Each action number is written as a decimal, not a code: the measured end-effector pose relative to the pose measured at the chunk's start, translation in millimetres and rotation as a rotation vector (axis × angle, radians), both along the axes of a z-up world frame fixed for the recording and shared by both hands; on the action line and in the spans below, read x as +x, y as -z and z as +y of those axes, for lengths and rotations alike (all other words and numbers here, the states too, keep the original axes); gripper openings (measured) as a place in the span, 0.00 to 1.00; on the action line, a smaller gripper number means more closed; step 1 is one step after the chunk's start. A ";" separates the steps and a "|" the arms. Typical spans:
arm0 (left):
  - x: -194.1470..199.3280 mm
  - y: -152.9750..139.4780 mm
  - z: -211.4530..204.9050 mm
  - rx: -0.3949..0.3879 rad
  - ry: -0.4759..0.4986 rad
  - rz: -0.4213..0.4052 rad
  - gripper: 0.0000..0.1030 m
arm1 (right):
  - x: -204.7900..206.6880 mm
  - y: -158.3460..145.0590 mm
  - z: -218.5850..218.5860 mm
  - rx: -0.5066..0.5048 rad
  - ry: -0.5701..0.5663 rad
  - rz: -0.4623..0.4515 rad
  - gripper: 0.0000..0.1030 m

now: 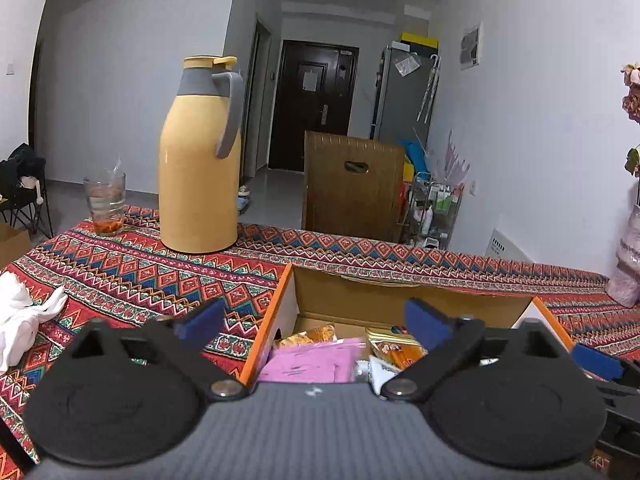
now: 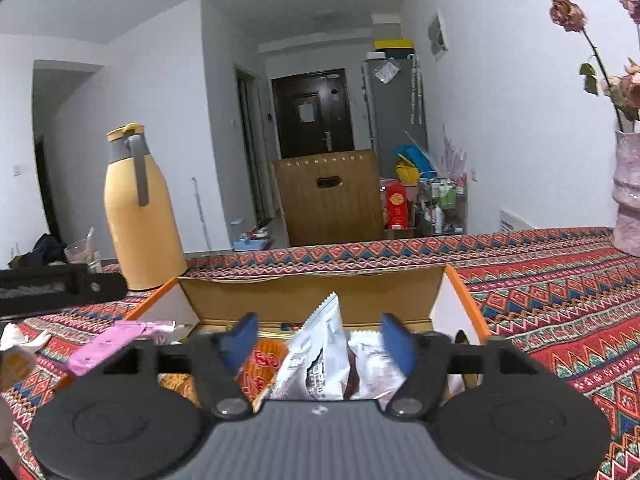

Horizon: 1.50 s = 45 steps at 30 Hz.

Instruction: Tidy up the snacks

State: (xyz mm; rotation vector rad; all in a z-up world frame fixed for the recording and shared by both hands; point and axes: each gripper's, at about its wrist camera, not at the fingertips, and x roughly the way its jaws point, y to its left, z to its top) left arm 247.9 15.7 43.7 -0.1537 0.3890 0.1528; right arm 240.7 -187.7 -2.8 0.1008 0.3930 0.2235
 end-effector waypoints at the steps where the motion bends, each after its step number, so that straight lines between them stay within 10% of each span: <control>1: -0.1 -0.3 0.0 0.000 -0.004 -0.001 1.00 | -0.2 -0.1 -1.2 0.003 0.006 -0.001 0.88; 4: 1.2 -0.3 2.0 -0.009 -0.004 0.005 1.00 | -0.2 -0.6 -3.9 0.010 0.018 0.002 1.00; 29: -114.3 -49.3 3.1 0.041 0.030 -0.070 1.00 | -84.0 -51.5 -31.8 -0.006 0.017 -0.083 1.00; 45: -179.2 3.9 5.2 0.026 0.089 0.085 1.00 | -171.5 -22.1 -45.9 -0.020 -0.036 0.017 1.00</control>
